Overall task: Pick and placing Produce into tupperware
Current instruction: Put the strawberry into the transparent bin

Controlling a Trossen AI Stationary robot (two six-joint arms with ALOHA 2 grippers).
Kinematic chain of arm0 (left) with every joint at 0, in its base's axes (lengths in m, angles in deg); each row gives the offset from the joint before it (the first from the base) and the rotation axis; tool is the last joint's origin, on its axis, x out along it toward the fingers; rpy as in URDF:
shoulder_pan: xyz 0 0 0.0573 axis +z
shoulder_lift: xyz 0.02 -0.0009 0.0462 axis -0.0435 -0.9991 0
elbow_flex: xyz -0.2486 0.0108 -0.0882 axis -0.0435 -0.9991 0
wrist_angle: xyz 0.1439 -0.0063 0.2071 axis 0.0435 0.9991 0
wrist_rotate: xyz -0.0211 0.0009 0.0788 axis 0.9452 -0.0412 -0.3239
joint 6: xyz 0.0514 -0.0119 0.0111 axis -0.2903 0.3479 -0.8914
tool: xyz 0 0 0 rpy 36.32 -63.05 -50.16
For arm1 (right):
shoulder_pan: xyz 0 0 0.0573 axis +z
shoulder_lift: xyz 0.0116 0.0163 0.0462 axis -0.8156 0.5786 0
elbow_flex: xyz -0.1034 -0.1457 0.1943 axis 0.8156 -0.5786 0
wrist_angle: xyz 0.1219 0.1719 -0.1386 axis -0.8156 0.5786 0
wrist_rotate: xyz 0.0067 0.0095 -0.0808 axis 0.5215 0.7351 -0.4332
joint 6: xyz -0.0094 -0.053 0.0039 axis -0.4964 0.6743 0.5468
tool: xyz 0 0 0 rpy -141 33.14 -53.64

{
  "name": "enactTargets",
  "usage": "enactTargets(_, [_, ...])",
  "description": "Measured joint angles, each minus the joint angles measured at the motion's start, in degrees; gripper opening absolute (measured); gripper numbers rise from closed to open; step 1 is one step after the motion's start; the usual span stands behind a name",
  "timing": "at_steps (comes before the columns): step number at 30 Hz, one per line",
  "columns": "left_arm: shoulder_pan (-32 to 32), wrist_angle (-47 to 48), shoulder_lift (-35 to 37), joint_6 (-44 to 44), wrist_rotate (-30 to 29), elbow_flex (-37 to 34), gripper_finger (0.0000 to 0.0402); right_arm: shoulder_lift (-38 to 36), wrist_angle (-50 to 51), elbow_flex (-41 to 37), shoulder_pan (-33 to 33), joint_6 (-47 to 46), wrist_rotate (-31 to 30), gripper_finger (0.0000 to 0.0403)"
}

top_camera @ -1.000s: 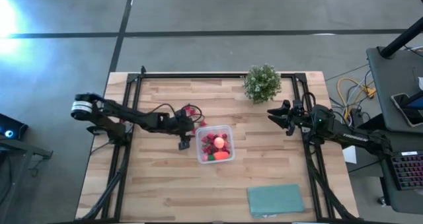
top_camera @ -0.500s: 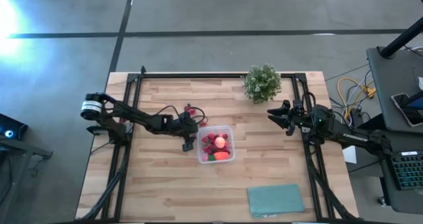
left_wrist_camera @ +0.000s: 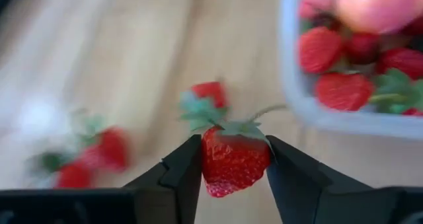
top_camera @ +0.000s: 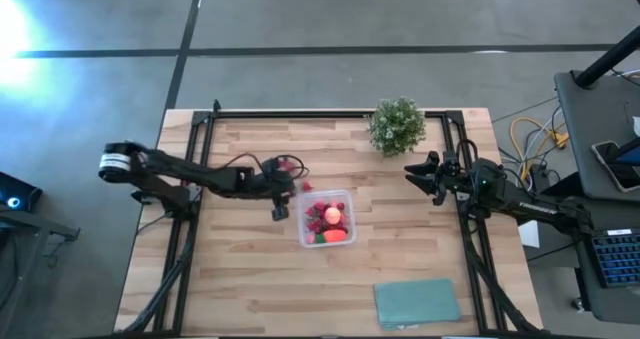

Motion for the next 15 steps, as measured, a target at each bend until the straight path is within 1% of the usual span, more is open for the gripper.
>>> enactTargets(2, [0.0, 4.4, 2.7, 0.1, -2.9, 1.0, 0.0139, 0.0, 0.0, 0.0, 0.0, 0.0, 0.0, 0.0178])
enactTargets(4, [0.0, 7.7, 5.9, 0.2, -3.8, 1.8, 0.014, 0.0, 0.0, 0.0, 0.0, 0.0, 0.0, 0.0178])
enactTargets(9, [-1.6, 7.2, 12.0, 4.8, -3.4, 5.6, 0.0141, 0.0, 0.0, 0.0, 0.0, 0.0, 0.0, 0.0178])
enactTargets(12, [-3.6, 7.0, 12.5, 7.5, -3.4, 9.2, 0.0142, 0.0, 0.1, 0.0, 0.0, 0.0, 0.0, 0.0178])
enactTargets(15, [-6.6, 6.9, 9.7, 7.7, -2.0, 13.0, 0.0142, 0.0, 0.0, 0.0, 0.0, 0.0, 0.0, 0.0178])
